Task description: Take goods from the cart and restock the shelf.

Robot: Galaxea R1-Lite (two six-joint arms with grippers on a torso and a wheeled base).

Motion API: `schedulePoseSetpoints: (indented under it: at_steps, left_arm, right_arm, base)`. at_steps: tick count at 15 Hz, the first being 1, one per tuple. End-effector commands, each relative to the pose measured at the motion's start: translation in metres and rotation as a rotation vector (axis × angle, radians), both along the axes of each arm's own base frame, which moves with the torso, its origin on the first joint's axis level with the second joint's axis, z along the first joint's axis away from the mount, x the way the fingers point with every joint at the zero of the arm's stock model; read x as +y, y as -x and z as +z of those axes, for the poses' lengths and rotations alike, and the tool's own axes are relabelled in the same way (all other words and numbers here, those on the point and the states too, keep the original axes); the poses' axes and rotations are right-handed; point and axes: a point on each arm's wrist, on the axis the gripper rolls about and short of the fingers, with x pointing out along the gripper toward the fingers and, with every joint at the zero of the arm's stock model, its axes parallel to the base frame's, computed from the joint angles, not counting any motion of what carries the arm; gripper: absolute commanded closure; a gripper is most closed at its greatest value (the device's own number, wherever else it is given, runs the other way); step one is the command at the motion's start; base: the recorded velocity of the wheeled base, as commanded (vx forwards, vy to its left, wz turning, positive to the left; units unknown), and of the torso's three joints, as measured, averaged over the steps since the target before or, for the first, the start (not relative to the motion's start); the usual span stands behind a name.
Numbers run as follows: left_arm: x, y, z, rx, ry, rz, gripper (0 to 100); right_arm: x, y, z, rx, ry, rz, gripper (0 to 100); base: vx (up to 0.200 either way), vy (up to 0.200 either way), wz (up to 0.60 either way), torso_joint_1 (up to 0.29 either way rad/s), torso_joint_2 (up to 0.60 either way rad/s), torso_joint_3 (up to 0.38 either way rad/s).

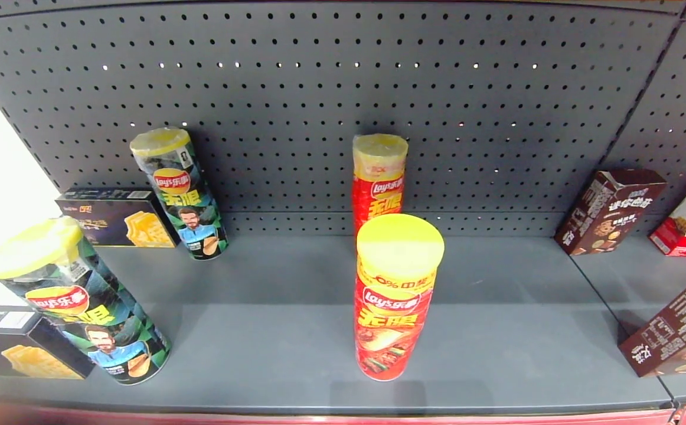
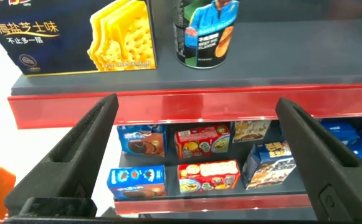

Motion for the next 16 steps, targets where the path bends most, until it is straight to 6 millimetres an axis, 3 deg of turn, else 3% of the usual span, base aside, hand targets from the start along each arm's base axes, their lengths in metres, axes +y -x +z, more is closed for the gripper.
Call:
schedulePoseSetpoints:
  at_steps: [1, 5, 7, 16]
  left_arm:
    - [0.0001, -0.0001, 0.0, 0.002, 0.001, 0.002, 0]
    - [0.0, -0.0001, 0.0, 0.002, 0.001, 0.0, 0]
    - [0.0, -0.0001, 0.0, 0.002, 0.001, 0.002, 0]
    - [-0.0001, -0.0001, 0.0, 0.002, -0.001, 0.0, 0]
  right_arm:
    - [0.0, -0.0002, 0.0001, 0.002, 0.0, 0.0, 0]
    - [0.0, -0.0002, 0.0001, 0.002, 0.0, 0.0, 0]
    - [0.0, -0.0002, 0.0001, 0.002, 0.0, 0.0, 0]
    - [0.0, -0.0002, 0.0001, 0.002, -0.004, 0.001, 0]
  base:
    - [0.0, 0.0, 0.0, 0.0, 0.0, 0.0]
    - [0.0, 0.0, 0.0, 0.0, 0.0, 0.0]
    - [-0.2, 0.0, 0.0, 0.007, 0.0, 0.0]
    - [0.0, 0.0, 0.0, 0.0, 0.0, 0.0]
